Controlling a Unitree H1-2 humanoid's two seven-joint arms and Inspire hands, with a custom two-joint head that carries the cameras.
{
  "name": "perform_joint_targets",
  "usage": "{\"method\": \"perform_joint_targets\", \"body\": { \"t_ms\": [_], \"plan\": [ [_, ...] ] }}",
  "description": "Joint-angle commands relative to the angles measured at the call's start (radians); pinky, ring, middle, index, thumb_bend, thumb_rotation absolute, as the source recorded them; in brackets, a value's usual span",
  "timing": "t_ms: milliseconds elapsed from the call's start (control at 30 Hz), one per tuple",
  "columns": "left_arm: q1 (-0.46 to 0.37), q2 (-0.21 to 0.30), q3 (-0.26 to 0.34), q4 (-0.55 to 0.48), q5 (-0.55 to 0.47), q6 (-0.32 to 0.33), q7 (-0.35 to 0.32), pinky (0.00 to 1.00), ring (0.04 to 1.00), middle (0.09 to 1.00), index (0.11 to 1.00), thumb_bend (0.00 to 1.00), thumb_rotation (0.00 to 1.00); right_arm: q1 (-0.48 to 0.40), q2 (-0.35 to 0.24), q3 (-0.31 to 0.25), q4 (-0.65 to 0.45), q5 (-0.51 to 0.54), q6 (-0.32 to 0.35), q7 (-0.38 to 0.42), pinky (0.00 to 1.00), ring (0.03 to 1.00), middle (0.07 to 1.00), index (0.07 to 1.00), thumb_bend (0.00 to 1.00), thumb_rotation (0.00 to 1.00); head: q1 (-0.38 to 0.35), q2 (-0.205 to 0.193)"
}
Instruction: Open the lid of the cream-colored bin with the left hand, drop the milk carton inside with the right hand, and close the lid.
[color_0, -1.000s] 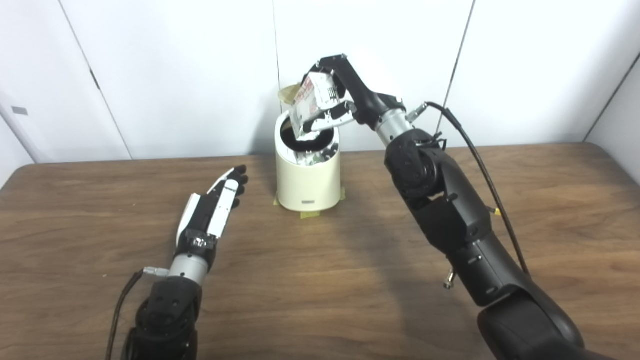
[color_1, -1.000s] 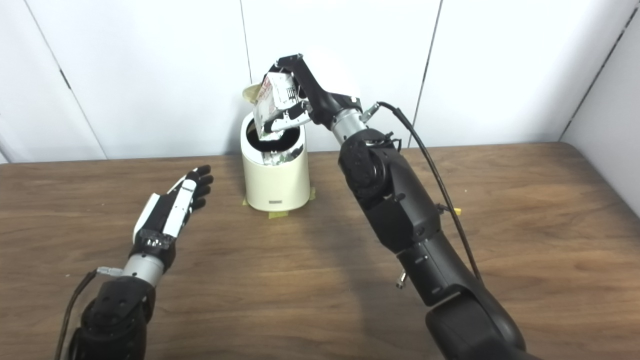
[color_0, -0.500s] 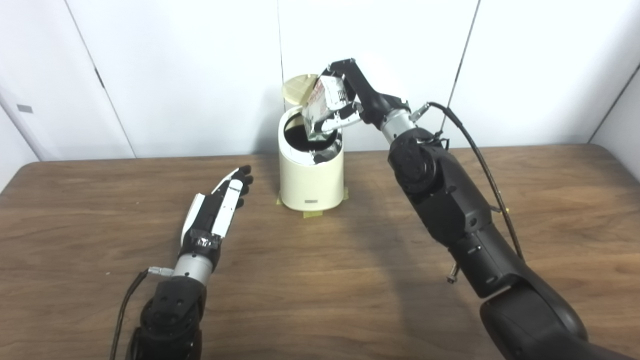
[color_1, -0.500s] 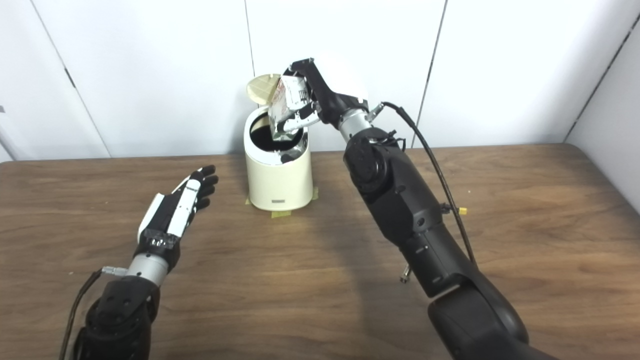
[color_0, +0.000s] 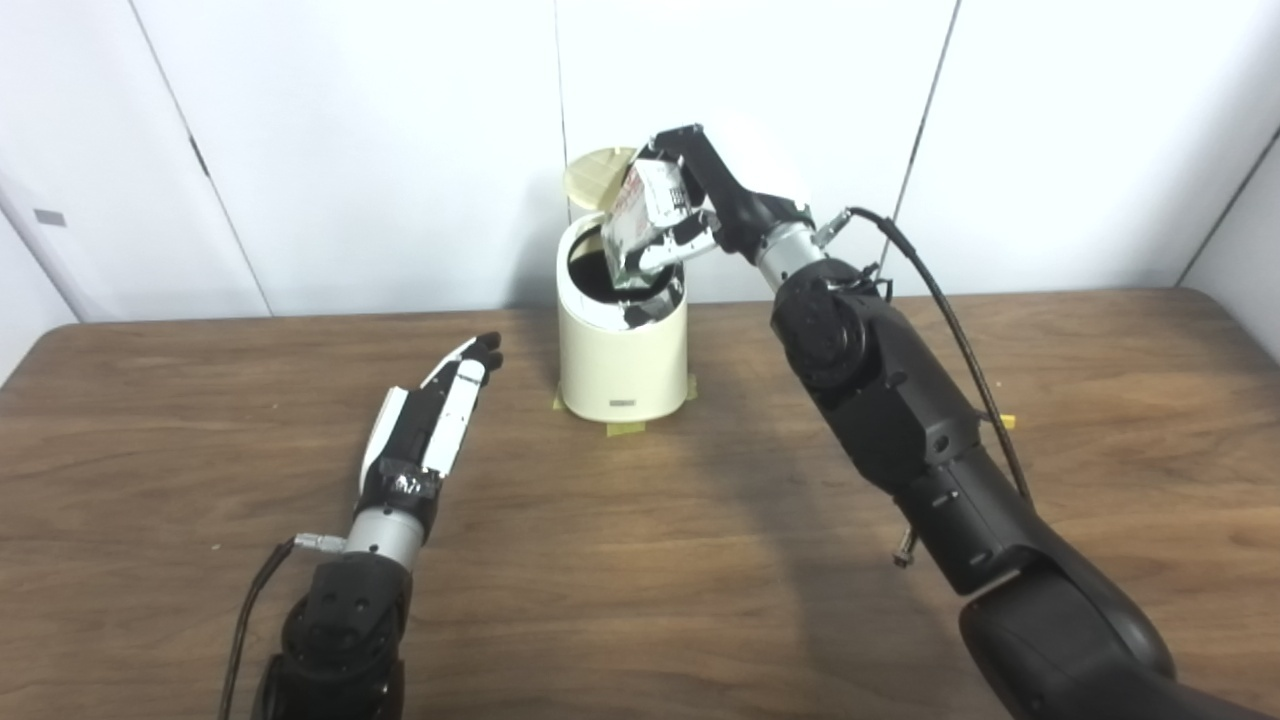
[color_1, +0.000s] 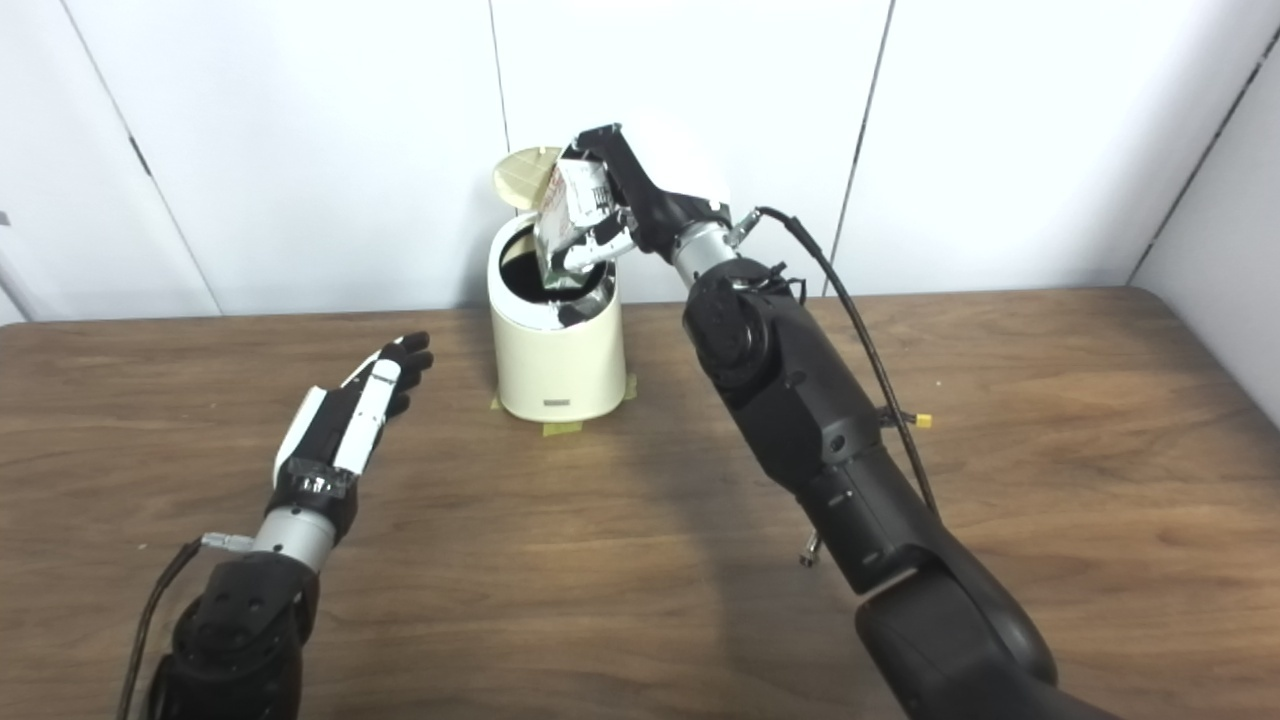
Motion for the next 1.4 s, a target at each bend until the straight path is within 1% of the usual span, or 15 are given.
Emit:
{"method": "perform_joint_targets", "body": {
  "t_ms": [0, 33, 67, 100, 200, 400, 467, 600, 667, 733, 767, 800, 900, 1267, 1367],
  "plan": [
    [-0.035, 0.001, 0.001, -0.041, 0.009, -0.003, 0.012, 0.96, 0.935, 0.895, 0.900, 0.39, 1.00, -0.084, -0.011, -0.002, -0.047, -0.008, 0.033, 0.024, 0.49, 0.553, 0.625, 0.494, 0.52, 0.10, 0.002, 0.001],
    [-0.035, 0.001, 0.000, -0.041, 0.010, -0.003, 0.011, 0.97, 0.939, 0.898, 0.901, 0.39, 1.00, -0.085, -0.011, 0.001, -0.051, -0.012, 0.052, 0.038, 0.44, 0.539, 0.622, 0.564, 0.73, 0.07, 0.002, 0.001],
    [-0.034, 0.002, -0.002, -0.043, 0.014, -0.001, 0.010, 0.96, 0.941, 0.900, 0.901, 0.39, 1.00, -0.084, -0.011, 0.003, -0.056, -0.015, 0.066, 0.049, 0.28, 0.360, 0.459, 0.617, 0.87, 0.05, 0.004, 0.003],
    [-0.034, 0.003, -0.004, -0.044, 0.018, -0.001, 0.010, 0.96, 0.945, 0.904, 0.900, 0.40, 1.00, -0.083, -0.012, 0.005, -0.062, -0.016, 0.076, 0.059, 0.23, 0.311, 0.412, 0.638, 0.91, 0.04, 0.005, 0.005],
    [-0.033, 0.000, -0.004, -0.047, 0.019, 0.001, 0.009, 0.95, 0.945, 0.906, 0.901, 0.40, 1.00, -0.082, -0.021, 0.017, -0.082, -0.023, 0.106, 0.101, 0.21, 0.301, 0.400, 0.647, 0.95, 0.05, 0.004, 0.006],
    [-0.029, -0.009, -0.003, -0.050, 0.024, -0.002, 0.018, 0.95, 0.942, 0.894, 0.897, 0.39, 1.00, -0.079, -0.028, 0.027, -0.099, -0.033, 0.125, 0.130, 0.37, 0.489, 0.578, 0.644, 0.96, 0.05, 0.001, 0.008],
    [-0.027, -0.013, -0.002, -0.051, 0.023, -0.002, 0.018, 0.92, 0.929, 0.894, 0.899, 0.38, 1.00, -0.078, -0.027, 0.024, -0.101, -0.029, 0.124, 0.129, 0.40, 0.518, 0.597, 0.647, 0.96, 0.05, 0.000, 0.008],
    [-0.024, -0.016, -0.004, -0.054, 0.030, 0.001, 0.017, 0.96, 0.940, 0.895, 0.897, 0.37, 1.00, -0.074, -0.027, 0.018, -0.104, -0.021, 0.117, 0.120, 0.35, 0.471, 0.558, 0.648, 0.95, 0.05, 0.002, 0.008],
    [-0.024, -0.016, -0.004, -0.056, 0.031, 0.002, 0.015, 0.97, 0.948, 0.898, 0.900, 0.36, 1.00, -0.072, -0.028, 0.016, -0.103, -0.017, 0.102, 0.112, 0.42, 0.542, 0.615, 0.637, 0.96, 0.05, 0.002, 0.007],
    [-0.023, -0.016, -0.005, -0.058, 0.030, 0.000, 0.015, 0.97, 0.945, 0.897, 0.900, 0.35, 1.00, -0.069, -0.029, 0.009, -0.102, -0.010, 0.087, 0.096, 0.46, 0.564, 0.628, 0.608, 0.95, 0.04, 0.002, 0.007],
    [-0.023, -0.016, -0.004, -0.057, 0.027, -0.001, 0.015, 0.96, 0.944, 0.897, 0.900, 0.35, 1.00, -0.066, -0.027, 0.001, -0.104, -0.002, 0.082, 0.085, 0.47, 0.559, 0.612, 0.538, 0.70, 0.10, 0.002, 0.007],
    [-0.023, -0.017, -0.002, -0.057, 0.025, -0.001, 0.014, 0.96, 0.942, 0.898, 0.901, 0.35, 1.00, -0.063, -0.023, -0.008, -0.107, 0.006, 0.080, 0.076, 0.47, 0.534, 0.580, 0.513, 0.61, 0.11, 0.002, 0.007],
    [-0.022, -0.020, 0.002, -0.056, 0.030, 0.003, 0.017, 0.97, 0.946, 0.896, 0.895, 0.35, 1.00, -0.046, -0.020, -0.033, -0.134, 0.026, 0.082, 0.060, 0.41, 0.441, 0.499, 0.491, 0.53, 0.01, 0.002, 0.007],
    [-0.034, -0.021, 0.016, -0.036, 0.004, -0.007, 0.015, 0.93, 0.937, 0.900, 0.903, 0.35, 1.00, 0.009, -0.066, -0.052, -0.206, 0.022, 0.064, 0.036, 0.35, 0.402, 0.480, 0.495, 0.52, 0.00, -0.001, 0.007],
    [-0.059, -0.012, 0.023, -0.014, 0.002, -0.012, 0.016, 0.94, 0.927, 0.900, 0.912, 0.34, 1.00, 0.059, -0.083, -0.083, -0.269, 0.053, 0.087, 0.054, 0.37, 0.415, 0.483, 0.491, 0.52, 0.00, -0.002, 0.009]
  ]
}}
